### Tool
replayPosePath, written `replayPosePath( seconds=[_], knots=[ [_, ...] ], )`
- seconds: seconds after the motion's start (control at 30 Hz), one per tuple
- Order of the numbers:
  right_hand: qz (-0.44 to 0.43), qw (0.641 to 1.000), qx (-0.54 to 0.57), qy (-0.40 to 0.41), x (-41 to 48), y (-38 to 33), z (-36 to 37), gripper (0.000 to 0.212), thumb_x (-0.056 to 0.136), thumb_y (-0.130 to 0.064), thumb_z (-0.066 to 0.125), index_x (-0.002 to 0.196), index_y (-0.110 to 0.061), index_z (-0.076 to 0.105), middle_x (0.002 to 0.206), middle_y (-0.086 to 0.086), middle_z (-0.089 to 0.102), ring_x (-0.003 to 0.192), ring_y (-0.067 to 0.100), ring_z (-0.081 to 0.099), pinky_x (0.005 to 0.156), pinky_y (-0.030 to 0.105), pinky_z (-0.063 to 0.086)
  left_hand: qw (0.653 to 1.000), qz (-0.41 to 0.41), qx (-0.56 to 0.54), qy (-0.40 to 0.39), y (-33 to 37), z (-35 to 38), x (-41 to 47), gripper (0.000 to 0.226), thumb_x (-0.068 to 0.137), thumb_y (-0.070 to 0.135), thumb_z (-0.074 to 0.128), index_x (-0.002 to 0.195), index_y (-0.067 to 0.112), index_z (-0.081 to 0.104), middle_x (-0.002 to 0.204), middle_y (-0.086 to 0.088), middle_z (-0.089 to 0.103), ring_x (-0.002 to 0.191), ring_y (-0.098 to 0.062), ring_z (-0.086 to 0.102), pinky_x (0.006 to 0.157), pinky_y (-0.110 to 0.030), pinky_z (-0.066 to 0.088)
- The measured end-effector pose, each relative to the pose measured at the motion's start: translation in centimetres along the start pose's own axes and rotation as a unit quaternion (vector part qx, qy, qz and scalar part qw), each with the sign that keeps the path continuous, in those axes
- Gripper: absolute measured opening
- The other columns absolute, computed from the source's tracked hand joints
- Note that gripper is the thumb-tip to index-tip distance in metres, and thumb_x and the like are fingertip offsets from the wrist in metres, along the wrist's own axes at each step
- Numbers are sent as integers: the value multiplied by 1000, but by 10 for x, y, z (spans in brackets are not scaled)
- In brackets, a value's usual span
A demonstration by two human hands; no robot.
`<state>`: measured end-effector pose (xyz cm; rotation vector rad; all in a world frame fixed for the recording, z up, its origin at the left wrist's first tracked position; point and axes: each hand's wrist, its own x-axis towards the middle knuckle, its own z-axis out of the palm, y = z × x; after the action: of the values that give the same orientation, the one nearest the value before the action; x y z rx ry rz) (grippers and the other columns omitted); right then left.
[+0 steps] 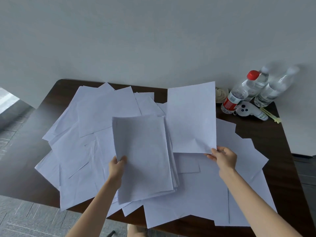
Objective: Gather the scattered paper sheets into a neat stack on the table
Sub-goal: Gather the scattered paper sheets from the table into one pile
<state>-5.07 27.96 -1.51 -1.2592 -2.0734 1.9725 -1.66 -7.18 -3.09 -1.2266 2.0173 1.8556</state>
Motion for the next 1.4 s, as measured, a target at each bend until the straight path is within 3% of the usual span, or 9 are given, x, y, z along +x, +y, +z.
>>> replayPosePath(
  seconds=[0.17, 0.37, 0.53, 0.67, 0.77, 0.93, 1.1, 1.27, 1.4],
  knots=[
    [-2, 1000, 24, -4, -10, 0, -27, 7, 87, 5, 63, 85, -1, 60, 89, 15, 67, 68, 30, 69, 53, 20, 58, 998, -23, -41, 32, 4, -11, 2, 10, 95, 2, 51, 101, 8, 57, 88, -10, 59, 75, -25, 53, 79, -37, 44],
    [-5, 996, 19, -90, -19, 1, -41, 6, 87, 3, 64, 92, 5, 61, 86, 19, 69, 57, 21, 71, 54, 21, 58, 995, -65, -70, -16, 9, -22, 4, 30, 93, 7, 61, 121, -3, 58, 101, -19, 64, 86, -33, 61, 88, -46, 50],
    [-12, 988, 3, -153, -33, 10, -17, 3, 88, 5, 63, 89, 6, 61, 81, 20, 70, 57, 23, 71, 53, 22, 56, 992, -87, -82, -46, 13, -24, 3, 33, 90, 10, 66, 118, -8, 60, 96, -20, 67, 79, -31, 64, 74, -40, 56],
    [-24, 981, -58, -181, -41, 26, 12, 3, 87, 7, 62, 87, 4, 62, 81, 18, 73, 65, 28, 72, 56, 27, 57, 989, -103, -70, -81, 11, -30, 9, 57, 85, 46, 69, 114, -3, 67, 101, -19, 72, 87, -35, 66, 79, -42, 53],
    [-37, 973, -98, -204, -48, 33, 34, 12, 86, 8, 61, 78, 0, 60, 78, 16, 72, 64, 26, 71, 58, 31, 59, 986, -96, -51, -127, 8, -34, 15, 69, 73, 71, 66, 109, 13, 74, 103, -19, 70, 90, -33, 58, 70, -37, 38],
    [-36, 961, -134, -239, -62, 37, 68, 8, 85, 8, 62, 78, 5, 59, 65, 8, 69, 54, 18, 67, 53, 29, 57, 983, -89, -60, -150, 7, -34, 15, 45, 85, 58, 64, 108, 21, 72, 108, -10, 74, 102, -28, 66, 91, -40, 46],
    [-49, 952, -169, -252, -75, 44, 89, 6, 83, 5, 65, 82, 8, 60, 69, 12, 69, 55, 19, 67, 51, 27, 54, 989, -18, -75, -129, -1, -34, 16, 52, 69, 22, 76, 115, 2, 63, 109, -19, 71, 83, -26, 70, 73, -38, 59],
    [-33, 978, -171, -116, -71, 39, 91, 16, 82, -20, 70, 75, -7, 63, 64, 5, 68, 58, 21, 66, 65, 41, 59, 993, 40, -75, -80, 0, -30, 16, 11, 90, 5, 65, 96, 14, 63, 88, -8, 66, 76, -23, 62, 67, -33, 53],
    [69, 981, -177, -27, -62, 34, 84, 30, 85, -27, 56, 66, -4, 61, 53, 6, 65, 55, 28, 67, 69, 47, 59, 993, 58, -80, -57, 6, -30, 17, 15, 93, 2, 59, 91, 15, 64, 84, -6, 66, 75, -22, 60, 68, -33, 52]
  ],
)
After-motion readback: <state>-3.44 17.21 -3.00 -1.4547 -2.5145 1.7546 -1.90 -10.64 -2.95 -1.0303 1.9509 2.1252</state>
